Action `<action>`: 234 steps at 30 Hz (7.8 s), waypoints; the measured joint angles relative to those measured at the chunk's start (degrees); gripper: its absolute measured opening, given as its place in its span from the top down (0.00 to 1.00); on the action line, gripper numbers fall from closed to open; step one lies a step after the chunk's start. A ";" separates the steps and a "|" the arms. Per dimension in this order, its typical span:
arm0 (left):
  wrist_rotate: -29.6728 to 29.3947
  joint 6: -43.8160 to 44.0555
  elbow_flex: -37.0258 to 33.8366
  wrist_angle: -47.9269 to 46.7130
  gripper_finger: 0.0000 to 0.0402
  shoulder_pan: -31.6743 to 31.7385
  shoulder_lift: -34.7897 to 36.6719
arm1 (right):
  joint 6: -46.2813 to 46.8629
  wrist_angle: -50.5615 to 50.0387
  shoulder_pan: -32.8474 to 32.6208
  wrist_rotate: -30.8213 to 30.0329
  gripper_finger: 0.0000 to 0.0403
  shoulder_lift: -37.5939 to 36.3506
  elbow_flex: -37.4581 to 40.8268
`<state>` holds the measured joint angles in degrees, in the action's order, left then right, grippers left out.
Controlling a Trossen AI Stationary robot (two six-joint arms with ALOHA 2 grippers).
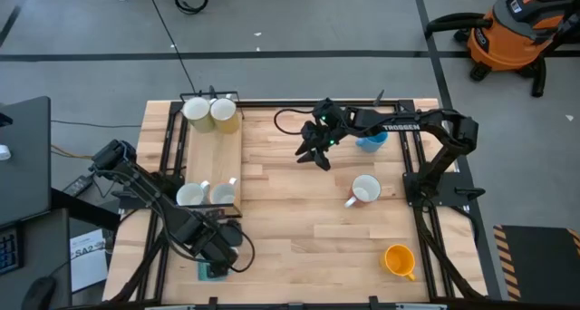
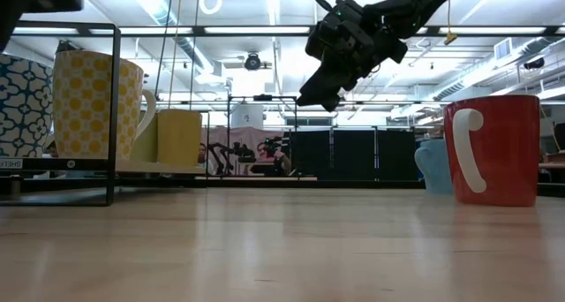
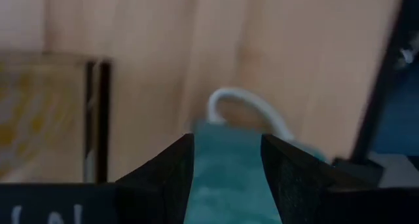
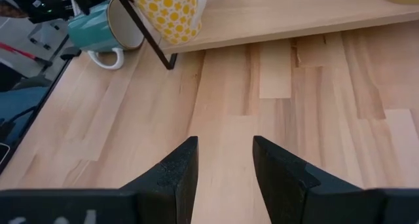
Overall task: Place coffee mugs
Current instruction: Move the light blue mug to the center of the table
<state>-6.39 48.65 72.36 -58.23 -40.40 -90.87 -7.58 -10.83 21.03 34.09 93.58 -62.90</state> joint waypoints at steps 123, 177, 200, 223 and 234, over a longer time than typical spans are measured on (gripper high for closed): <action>8.08 -83.80 5.11 25.72 0.54 24.97 -21.62 | -0.15 -9.81 -6.73 1.51 0.63 -14.64 -0.01; -10.29 -54.12 11.15 6.80 0.57 13.41 -13.49 | -0.10 -14.93 -8.18 -0.41 0.63 -24.37 0.01; -15.25 -51.72 4.68 23.98 0.57 13.81 -15.98 | -0.08 -14.73 -11.34 -1.68 0.63 -24.35 0.01; -14.80 -52.34 4.69 33.41 0.74 16.57 -20.65 | -0.08 -14.80 -11.34 -1.70 0.63 -24.35 0.01; -14.64 -52.71 4.83 33.87 0.93 16.78 -20.00 | -0.10 -14.80 -11.34 -5.08 0.63 -24.35 0.01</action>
<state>-21.03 -4.06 77.19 -24.36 -23.62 -110.87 -7.68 -25.63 9.69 29.00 69.23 -62.89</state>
